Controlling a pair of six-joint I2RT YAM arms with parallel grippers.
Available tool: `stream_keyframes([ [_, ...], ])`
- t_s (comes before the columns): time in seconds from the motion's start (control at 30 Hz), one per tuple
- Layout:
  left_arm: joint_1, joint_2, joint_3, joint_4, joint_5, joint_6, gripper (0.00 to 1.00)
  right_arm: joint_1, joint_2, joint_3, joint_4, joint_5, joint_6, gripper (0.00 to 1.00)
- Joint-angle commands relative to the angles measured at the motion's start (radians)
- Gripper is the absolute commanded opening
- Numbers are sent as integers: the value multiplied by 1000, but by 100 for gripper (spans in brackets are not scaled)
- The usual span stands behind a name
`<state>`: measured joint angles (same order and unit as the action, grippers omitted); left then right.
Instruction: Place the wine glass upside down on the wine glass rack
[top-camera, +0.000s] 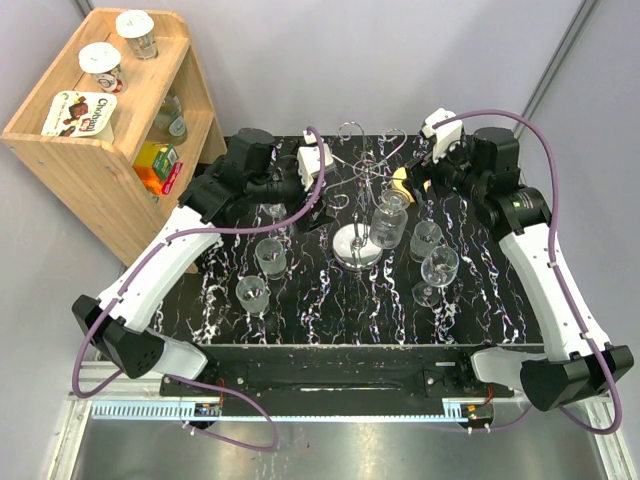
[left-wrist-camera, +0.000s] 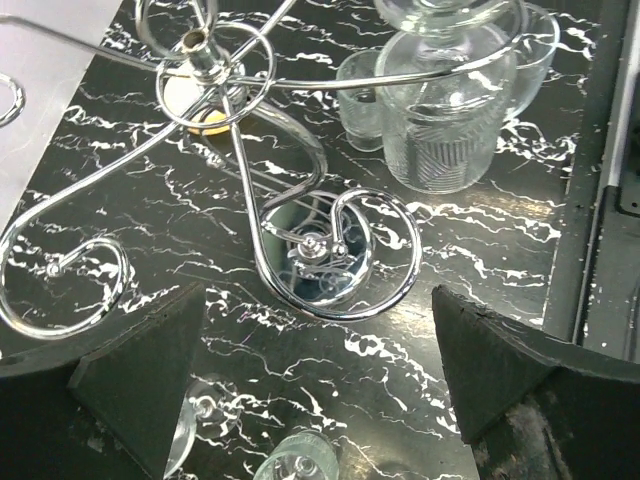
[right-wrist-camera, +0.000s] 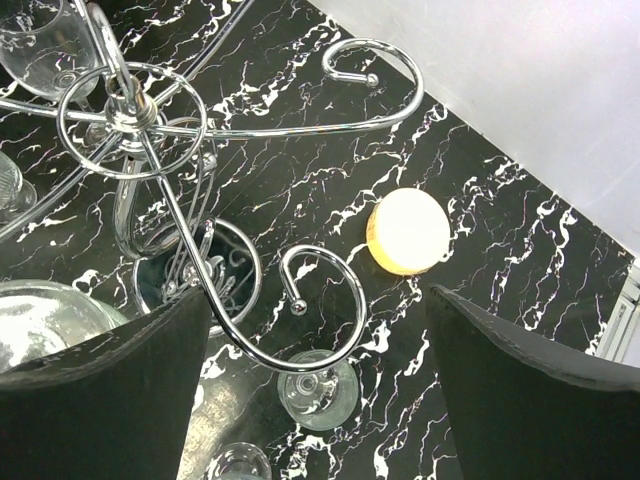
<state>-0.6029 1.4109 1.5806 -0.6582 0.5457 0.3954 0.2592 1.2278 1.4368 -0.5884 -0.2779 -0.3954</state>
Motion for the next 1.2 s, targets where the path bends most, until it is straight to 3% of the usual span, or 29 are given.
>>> stream_keyframes([
  [0.0, -9, -7, 30, 42, 95, -18, 99, -3, 16, 66, 62, 49, -10, 90],
  [0.57, -146, -21, -28, 77, 129, -40, 99, -3, 36, 54, 75, 65, -131, 90],
  [0.87, -231, 14, -14, 75, 108, -40, 99, -3, 52, 54, 96, 46, -197, 91],
  [1.17, -244, -16, -60, 69, 39, -3, 99, -3, 38, 73, 91, 52, -221, 92],
])
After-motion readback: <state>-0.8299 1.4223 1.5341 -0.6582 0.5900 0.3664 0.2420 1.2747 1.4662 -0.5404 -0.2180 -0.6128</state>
